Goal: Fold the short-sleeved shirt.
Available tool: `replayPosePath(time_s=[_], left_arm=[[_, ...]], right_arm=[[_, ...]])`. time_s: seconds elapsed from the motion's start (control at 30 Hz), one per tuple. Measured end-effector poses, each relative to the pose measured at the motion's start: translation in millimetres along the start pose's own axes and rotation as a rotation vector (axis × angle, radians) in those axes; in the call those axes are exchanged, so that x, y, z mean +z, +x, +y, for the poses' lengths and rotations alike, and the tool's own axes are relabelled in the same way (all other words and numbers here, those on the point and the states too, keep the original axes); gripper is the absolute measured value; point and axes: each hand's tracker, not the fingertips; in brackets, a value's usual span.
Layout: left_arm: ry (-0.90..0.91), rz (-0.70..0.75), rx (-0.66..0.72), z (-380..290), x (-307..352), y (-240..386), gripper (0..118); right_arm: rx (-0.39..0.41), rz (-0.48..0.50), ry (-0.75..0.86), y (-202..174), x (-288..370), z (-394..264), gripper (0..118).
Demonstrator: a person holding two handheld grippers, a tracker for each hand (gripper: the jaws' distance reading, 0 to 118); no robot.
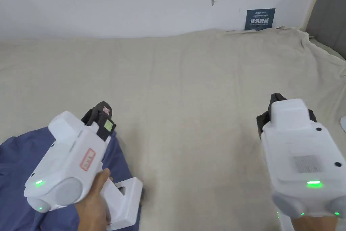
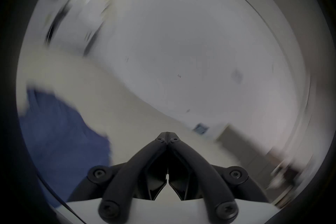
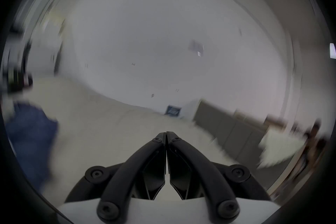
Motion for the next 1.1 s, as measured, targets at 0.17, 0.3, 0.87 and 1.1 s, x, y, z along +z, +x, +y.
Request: replayPosePath(time_s=[0.17,0.3,0.87,1.1], left_arm=[[0.080,0.114,-0.596,-24,3,33,0],[0.061,0.098,-0.607,-28,0,30,0],[0.056,0.083,-0.473,-18,-1,24,0],[0.053,0.085,-0.466,-17,-1,22,0]], right_arm=[[-0.264,0.069,-0.052,23,-3,-9,0],[-0.260,0.056,-0.052,24,-4,-13,0],[-0.184,0.063,-0.028,13,0,-6,0],[-0.182,0.059,-0.030,14,0,-6,0]])
